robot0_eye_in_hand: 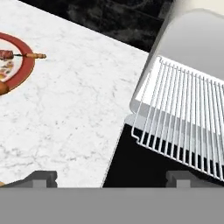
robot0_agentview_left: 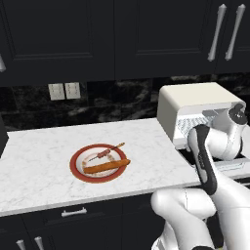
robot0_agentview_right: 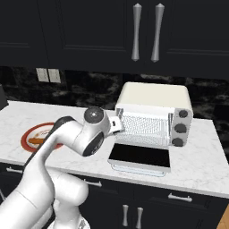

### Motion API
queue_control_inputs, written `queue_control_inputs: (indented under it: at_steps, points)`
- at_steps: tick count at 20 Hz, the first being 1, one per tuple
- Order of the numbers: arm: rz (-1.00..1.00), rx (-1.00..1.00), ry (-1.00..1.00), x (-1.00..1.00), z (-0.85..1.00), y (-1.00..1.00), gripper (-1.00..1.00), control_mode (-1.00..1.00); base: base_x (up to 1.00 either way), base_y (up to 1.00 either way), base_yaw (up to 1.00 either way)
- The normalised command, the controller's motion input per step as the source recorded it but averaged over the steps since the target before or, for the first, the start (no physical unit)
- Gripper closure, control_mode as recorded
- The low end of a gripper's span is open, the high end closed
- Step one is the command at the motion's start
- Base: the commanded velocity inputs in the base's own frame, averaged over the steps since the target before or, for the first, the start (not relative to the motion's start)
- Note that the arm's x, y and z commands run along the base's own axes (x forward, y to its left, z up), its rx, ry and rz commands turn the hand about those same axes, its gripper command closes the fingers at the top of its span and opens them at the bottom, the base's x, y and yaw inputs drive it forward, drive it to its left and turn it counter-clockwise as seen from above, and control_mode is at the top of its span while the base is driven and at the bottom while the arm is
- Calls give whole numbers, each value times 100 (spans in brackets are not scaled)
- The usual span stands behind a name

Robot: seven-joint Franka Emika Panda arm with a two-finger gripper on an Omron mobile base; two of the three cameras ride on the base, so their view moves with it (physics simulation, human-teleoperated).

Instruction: Pick up the kebab skewer and baguette bread, and place them inside the toaster oven. Close the toaster oven door and start by setting the timer.

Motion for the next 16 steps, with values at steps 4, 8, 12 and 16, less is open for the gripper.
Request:
queue_control_inputs:
  at_steps: [4, 8, 12, 16]
  points:
    - [-25, -2, 10, 0, 2, 96, -100, -100, 0, 0, 0]
    - [-8, -8, 10, 0, 7, 94, -100, -100, 0, 0, 0]
    - [18, -12, 5, 0, 0, 84, -100, -100, 0, 0, 0]
    - [27, -4, 4, 3, 0, 77, -100, -100, 0, 0, 0]
